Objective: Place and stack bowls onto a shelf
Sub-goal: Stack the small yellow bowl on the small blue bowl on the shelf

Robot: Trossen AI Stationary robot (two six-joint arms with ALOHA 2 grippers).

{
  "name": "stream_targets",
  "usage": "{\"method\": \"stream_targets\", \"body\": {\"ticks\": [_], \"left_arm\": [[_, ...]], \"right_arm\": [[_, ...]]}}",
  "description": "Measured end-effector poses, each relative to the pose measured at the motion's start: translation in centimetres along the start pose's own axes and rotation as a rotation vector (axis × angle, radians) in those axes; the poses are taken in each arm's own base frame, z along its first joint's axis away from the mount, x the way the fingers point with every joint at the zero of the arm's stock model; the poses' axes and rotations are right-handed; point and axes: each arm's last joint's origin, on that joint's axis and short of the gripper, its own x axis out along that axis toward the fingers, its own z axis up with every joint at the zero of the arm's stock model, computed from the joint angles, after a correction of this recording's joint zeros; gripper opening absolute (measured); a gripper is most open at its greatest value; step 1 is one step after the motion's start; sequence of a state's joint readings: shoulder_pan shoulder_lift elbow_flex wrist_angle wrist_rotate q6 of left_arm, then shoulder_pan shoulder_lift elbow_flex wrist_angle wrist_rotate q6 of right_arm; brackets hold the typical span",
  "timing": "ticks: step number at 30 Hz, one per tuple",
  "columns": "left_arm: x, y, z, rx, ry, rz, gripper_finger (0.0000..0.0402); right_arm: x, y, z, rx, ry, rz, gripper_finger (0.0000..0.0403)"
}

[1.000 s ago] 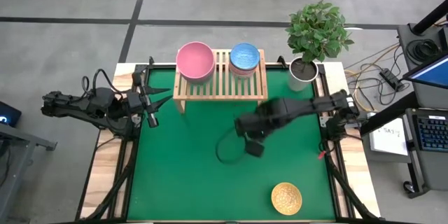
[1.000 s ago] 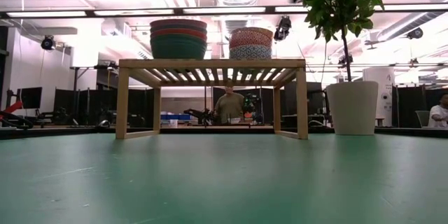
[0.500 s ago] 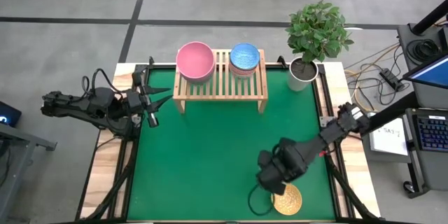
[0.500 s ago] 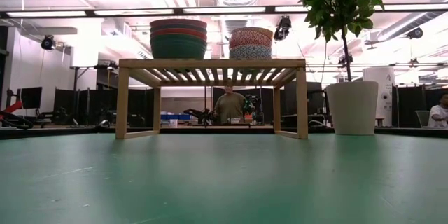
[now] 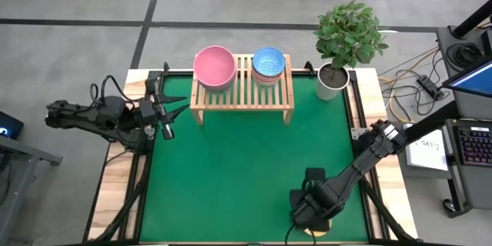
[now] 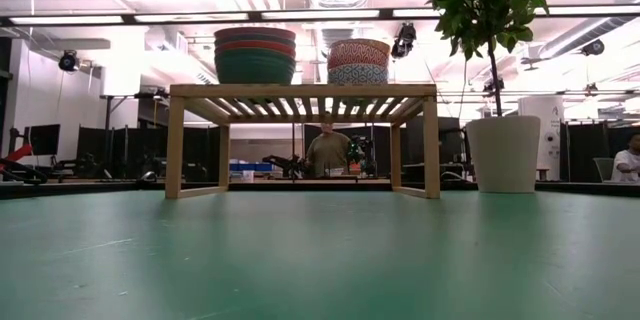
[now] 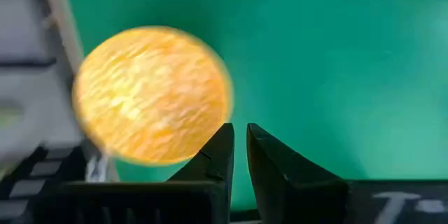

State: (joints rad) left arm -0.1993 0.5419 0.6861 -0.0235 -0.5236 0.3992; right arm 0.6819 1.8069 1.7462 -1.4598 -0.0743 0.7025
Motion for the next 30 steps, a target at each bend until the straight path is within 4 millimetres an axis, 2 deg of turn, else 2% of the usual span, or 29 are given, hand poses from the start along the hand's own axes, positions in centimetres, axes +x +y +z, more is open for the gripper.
{"method": "stream_targets", "body": {"ticks": [2,4,8,12,17,21,25,30], "left_arm": [[0.0,0.0,0.0,0.000,0.000,0.000,0.0084],[0.0,0.0,0.0,0.000,0.000,0.000,0.0084],[0.0,0.0,0.0,0.000,0.000,0.000,0.0084],[0.0,0.0,0.0,0.000,0.000,0.000,0.0084],[0.0,0.0,0.0,-0.001,0.000,0.000,0.0084],[0.0,0.0,0.0,-0.001,0.000,0.000,0.0084],[0.0,0.0,0.0,-0.001,0.000,0.000,0.0084],[0.0,0.0,0.0,-0.001,-0.001,0.000,0.0084]], "right_arm": [[0.1,0.2,0.1,-0.031,-0.001,0.013,0.0015],[0.1,0.0,0.2,-0.015,-0.046,-0.043,0.0011],[0.1,-0.3,0.5,0.029,-0.125,-0.135,0.0018],[0.2,-0.4,0.4,0.037,-0.117,-0.138,0.0051],[0.6,-0.2,0.7,0.089,-0.139,-0.117,0.0117],[2.4,0.2,0.8,0.033,-0.138,-0.086,0.0145],[4.7,0.1,0.7,0.029,-0.093,-0.055,0.0145],[6.7,-0.5,0.2,-0.017,-0.043,-0.094,0.0134]]}}
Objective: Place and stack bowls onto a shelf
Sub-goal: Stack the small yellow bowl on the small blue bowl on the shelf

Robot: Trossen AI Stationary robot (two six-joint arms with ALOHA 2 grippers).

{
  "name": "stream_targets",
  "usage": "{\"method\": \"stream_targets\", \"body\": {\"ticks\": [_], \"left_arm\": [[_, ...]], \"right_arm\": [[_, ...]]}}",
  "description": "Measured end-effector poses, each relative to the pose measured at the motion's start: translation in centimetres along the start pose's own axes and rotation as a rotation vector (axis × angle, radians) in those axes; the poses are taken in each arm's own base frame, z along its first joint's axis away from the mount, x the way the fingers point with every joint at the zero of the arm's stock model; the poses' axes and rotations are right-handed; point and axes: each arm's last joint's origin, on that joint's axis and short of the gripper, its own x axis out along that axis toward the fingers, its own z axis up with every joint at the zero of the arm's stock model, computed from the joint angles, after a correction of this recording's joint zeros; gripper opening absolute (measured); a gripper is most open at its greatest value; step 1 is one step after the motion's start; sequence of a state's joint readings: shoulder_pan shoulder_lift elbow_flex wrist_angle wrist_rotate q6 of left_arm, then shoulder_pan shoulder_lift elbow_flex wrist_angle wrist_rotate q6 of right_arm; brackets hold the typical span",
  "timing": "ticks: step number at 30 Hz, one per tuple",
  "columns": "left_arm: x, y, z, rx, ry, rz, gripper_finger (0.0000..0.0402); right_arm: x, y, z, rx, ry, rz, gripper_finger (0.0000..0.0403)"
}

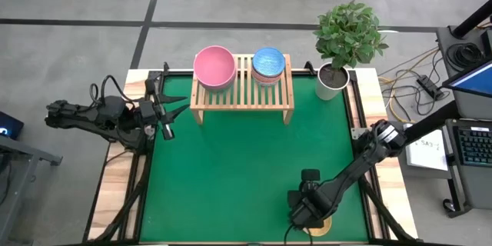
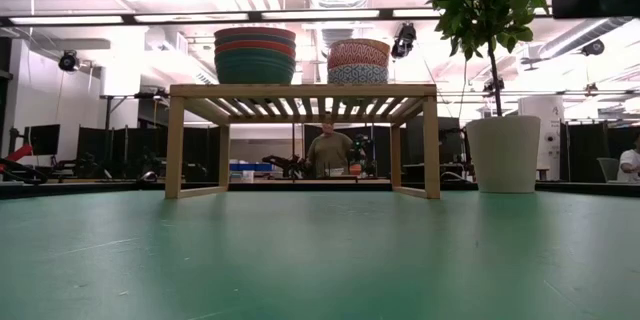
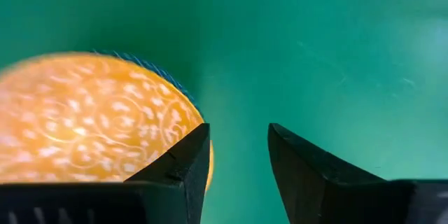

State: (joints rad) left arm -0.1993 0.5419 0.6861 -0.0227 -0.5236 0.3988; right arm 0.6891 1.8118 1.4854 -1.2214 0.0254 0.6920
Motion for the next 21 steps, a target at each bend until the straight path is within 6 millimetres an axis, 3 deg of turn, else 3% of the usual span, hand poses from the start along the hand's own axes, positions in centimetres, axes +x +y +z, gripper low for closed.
{"method": "stream_targets", "body": {"ticks": [7,14,21], "left_arm": [[0.0,0.0,0.0,-0.001,-0.001,0.000,0.0084],[0.0,0.0,0.0,-0.001,-0.001,0.000,0.0084],[0.0,0.0,0.0,-0.001,-0.001,0.000,0.0084]], "right_arm": [[0.8,-0.4,-0.5,-0.086,0.056,-0.012,0.0121],[-1.2,-0.5,-0.5,-0.023,0.021,0.021,0.0120],[-1.7,0.3,0.4,0.067,-0.069,0.100,0.0116]]}}
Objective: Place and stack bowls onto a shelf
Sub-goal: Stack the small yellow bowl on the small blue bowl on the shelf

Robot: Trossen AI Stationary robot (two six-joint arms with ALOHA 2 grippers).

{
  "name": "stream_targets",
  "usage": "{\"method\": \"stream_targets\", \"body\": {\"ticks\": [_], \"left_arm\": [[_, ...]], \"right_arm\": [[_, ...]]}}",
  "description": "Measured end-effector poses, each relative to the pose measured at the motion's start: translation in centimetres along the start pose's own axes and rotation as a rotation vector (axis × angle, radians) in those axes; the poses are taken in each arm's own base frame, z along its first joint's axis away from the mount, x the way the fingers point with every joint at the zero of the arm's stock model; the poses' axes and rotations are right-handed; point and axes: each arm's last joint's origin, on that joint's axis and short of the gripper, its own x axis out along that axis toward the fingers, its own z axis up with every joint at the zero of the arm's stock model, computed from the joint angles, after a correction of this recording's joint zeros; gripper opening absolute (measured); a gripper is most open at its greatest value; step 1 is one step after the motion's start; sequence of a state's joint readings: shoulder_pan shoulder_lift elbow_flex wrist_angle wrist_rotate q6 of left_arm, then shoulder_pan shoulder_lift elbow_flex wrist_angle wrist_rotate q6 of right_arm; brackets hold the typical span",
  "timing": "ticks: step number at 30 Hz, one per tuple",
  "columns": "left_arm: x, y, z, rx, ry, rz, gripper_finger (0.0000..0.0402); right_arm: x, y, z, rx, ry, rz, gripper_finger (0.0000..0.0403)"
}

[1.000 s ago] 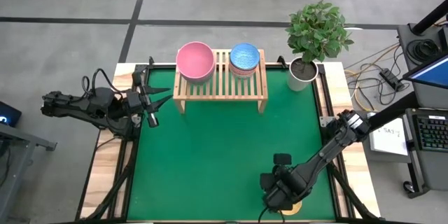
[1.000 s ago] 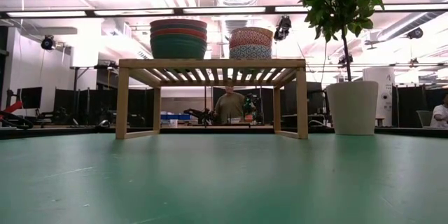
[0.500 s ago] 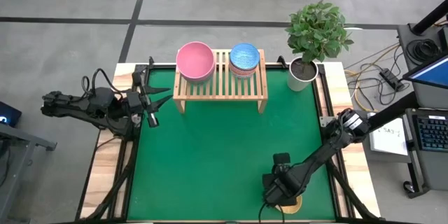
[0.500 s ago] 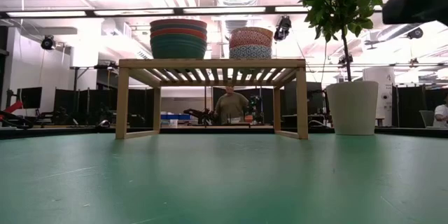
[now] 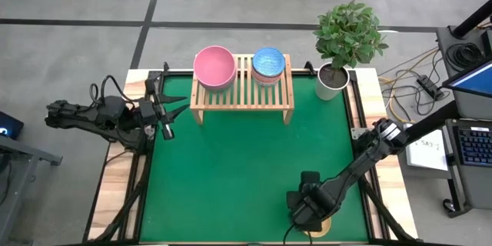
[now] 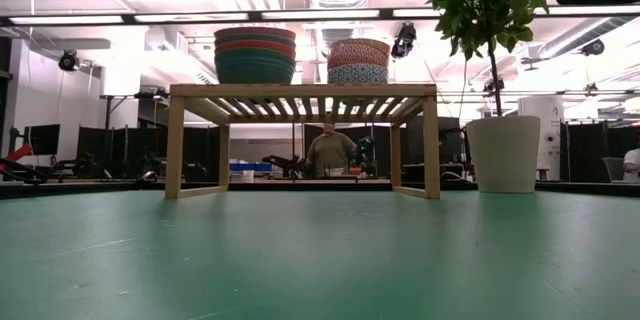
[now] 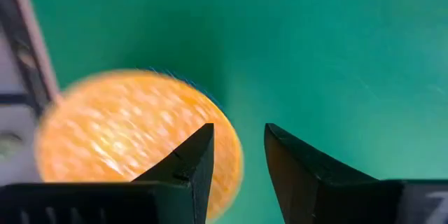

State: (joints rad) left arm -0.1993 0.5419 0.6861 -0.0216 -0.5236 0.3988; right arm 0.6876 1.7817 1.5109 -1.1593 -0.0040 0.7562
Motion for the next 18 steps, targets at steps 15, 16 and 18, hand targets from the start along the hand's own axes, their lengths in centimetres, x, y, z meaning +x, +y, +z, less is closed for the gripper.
{"method": "stream_targets", "body": {"ticks": [15,16,18], "left_arm": [[0.0,0.0,0.0,0.001,0.000,0.000,0.0084],[0.0,0.0,0.0,0.000,0.000,0.000,0.0084],[0.0,0.0,0.0,0.001,0.000,0.000,0.0084]], "right_arm": [[2.0,0.1,-0.1,-0.055,0.046,-0.008,0.0098],[1.9,0.1,0.0,-0.055,0.042,-0.004,0.0098],[1.4,0.2,0.0,-0.050,0.035,0.012,0.0100]]}}
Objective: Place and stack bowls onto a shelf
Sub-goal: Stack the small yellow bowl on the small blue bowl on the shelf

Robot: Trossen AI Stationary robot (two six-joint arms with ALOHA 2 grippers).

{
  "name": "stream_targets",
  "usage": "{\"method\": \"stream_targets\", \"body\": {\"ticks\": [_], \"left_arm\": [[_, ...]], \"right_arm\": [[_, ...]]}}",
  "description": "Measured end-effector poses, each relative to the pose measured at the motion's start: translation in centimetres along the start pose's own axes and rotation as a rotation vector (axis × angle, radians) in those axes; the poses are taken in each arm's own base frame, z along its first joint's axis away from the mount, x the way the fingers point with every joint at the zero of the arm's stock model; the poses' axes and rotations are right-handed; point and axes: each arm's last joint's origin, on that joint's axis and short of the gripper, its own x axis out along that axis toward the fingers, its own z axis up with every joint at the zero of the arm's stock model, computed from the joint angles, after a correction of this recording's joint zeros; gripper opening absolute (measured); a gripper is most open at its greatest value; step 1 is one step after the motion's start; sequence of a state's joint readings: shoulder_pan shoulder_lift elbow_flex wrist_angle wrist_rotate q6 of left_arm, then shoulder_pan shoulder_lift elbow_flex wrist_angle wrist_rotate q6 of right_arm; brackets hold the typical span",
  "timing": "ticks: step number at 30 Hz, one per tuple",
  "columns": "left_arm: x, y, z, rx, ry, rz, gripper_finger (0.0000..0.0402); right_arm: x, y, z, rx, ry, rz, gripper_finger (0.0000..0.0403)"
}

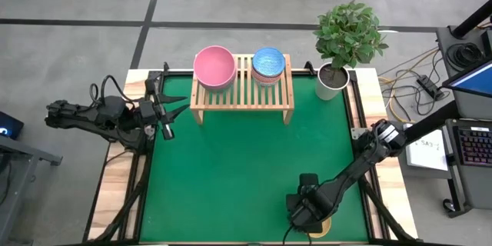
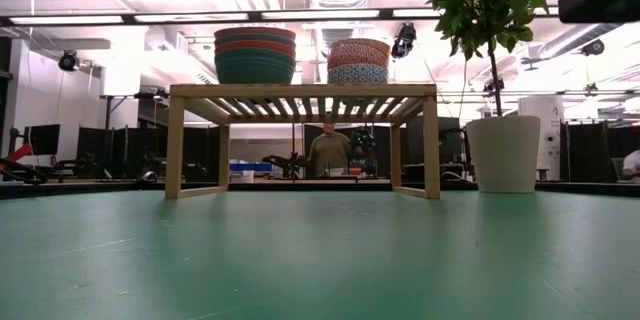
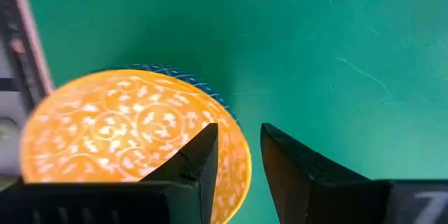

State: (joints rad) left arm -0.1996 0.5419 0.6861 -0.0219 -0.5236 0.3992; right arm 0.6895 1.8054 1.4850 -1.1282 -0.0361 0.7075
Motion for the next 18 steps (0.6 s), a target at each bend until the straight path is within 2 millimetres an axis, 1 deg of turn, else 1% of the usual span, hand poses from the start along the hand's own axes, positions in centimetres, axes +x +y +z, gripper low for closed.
{"method": "stream_targets", "body": {"ticks": [2,6,12,15,18], "left_arm": [[0.0,0.0,0.0,0.001,0.000,0.000,0.0084],[0.0,0.0,0.0,0.001,0.000,0.000,0.0084],[0.0,0.0,0.0,0.002,0.000,0.000,0.0084],[0.0,0.0,0.0,0.003,0.000,0.000,0.0084],[0.0,0.0,0.0,0.003,0.000,0.000,0.0084]], "right_arm": [[-0.3,0.1,0.0,0.015,0.005,0.021,0.0101],[-0.2,0.2,-0.2,0.043,0.013,0.022,0.0102],[0.9,0.0,-0.7,0.037,0.010,-0.021,0.0098],[1.8,-0.1,-0.8,0.036,0.008,-0.020,0.0089],[2.3,-0.2,-0.8,0.035,-0.002,-0.009,0.0065]]}}
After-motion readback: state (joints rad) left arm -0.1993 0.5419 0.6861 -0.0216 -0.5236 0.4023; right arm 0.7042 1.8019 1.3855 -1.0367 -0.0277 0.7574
